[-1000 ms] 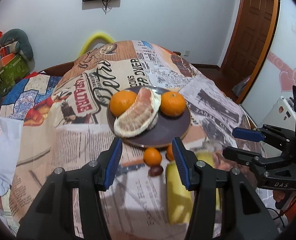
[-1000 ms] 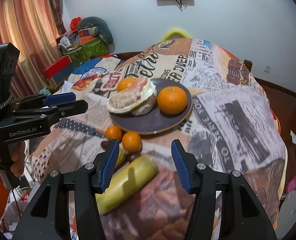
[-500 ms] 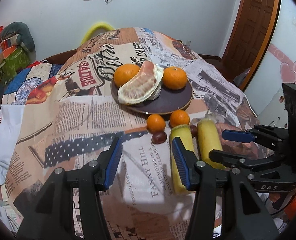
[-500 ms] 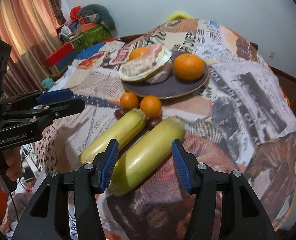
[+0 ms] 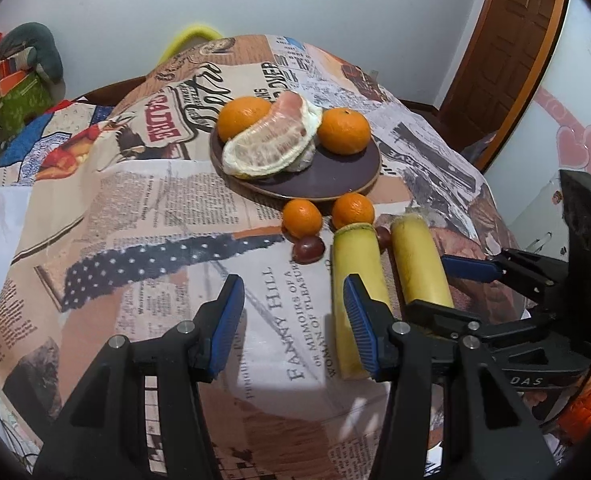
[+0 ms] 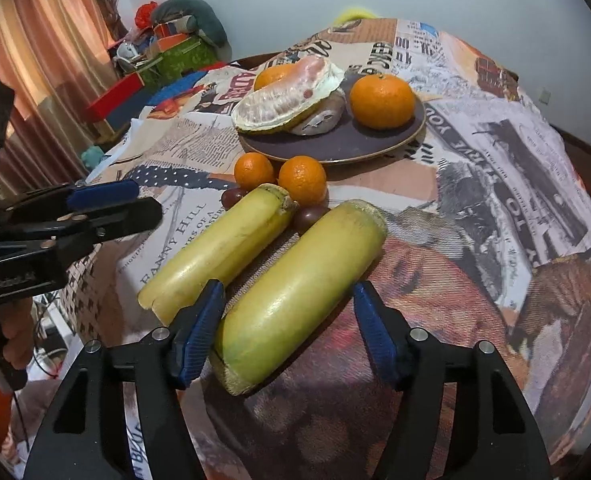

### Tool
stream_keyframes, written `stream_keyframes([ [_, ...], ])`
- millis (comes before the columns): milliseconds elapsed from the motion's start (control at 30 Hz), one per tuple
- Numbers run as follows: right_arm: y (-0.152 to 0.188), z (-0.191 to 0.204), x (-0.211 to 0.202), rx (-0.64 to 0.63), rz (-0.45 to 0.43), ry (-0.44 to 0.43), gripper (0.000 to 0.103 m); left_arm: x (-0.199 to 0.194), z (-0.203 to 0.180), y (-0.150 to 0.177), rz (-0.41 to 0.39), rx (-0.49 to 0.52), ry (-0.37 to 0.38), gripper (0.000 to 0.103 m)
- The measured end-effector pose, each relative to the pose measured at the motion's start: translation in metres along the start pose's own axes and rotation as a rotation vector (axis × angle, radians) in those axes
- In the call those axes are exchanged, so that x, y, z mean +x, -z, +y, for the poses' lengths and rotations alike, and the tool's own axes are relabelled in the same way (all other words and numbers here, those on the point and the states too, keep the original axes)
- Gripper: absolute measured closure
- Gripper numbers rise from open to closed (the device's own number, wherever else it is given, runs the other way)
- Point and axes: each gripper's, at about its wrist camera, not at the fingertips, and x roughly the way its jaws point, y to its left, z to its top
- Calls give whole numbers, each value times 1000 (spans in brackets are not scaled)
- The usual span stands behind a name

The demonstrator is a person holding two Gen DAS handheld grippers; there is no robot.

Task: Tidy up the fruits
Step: 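Grasp a yellow corn cob with the left tool while the right tool grasps the other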

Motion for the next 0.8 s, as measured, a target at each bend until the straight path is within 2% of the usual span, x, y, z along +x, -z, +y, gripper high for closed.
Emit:
stream_keyframes([
  [133,5,-3,-12,-28,-11,42,53,7,-9,-1,12,13,19,52],
  [300,9,-25,-19,-3,-5,94,64,15,-23,-3,23,34,43,52],
  [467,4,-41,-24,42,-13,76,64,26,-35,-6,41,54,64,52],
  [800,-13,-40,-7,18,-14,52,64,50,-41,-10,79,54,73,53],
])
